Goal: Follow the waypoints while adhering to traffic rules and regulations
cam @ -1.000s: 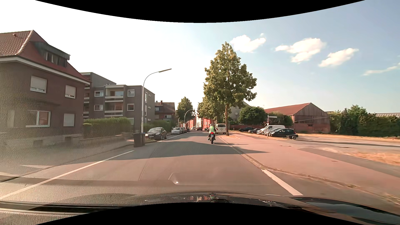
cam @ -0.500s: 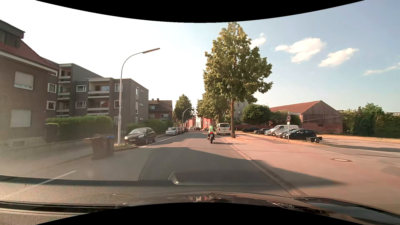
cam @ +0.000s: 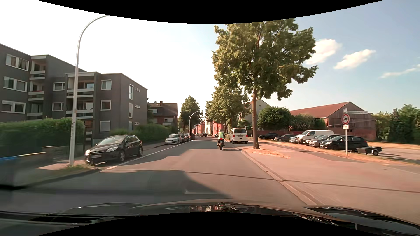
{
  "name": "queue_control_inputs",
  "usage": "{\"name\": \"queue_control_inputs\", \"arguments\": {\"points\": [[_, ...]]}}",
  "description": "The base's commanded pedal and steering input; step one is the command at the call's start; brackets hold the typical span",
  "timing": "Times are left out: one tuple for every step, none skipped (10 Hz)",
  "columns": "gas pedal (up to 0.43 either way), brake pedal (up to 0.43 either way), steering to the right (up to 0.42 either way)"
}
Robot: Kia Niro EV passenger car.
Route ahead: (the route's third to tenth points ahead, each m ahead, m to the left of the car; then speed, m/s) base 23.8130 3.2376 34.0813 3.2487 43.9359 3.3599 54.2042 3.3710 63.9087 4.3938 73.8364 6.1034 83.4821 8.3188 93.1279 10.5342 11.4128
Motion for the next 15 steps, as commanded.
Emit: {"name": "queue_control_inputs", "arguments": {"points": [[0.177,0.0,-0.001],[0.177,0.0,-0.001],[0.177,0.0,-0.001],[0.177,0.0,-0.001],[0.177,0.0,-0.001],[0.177,0.0,-0.002],[0.177,0.0,-0.003],[0.177,0.0,-0.005],[0.177,0.0,-0.005],[0.177,0.0,-0.005],[0.177,0.0,-0.005],[0.177,0.0,-0.004],[0.169,0.0,-0.005],[0.169,0.0,-0.005],[0.169,0.0,-0.005]]}}
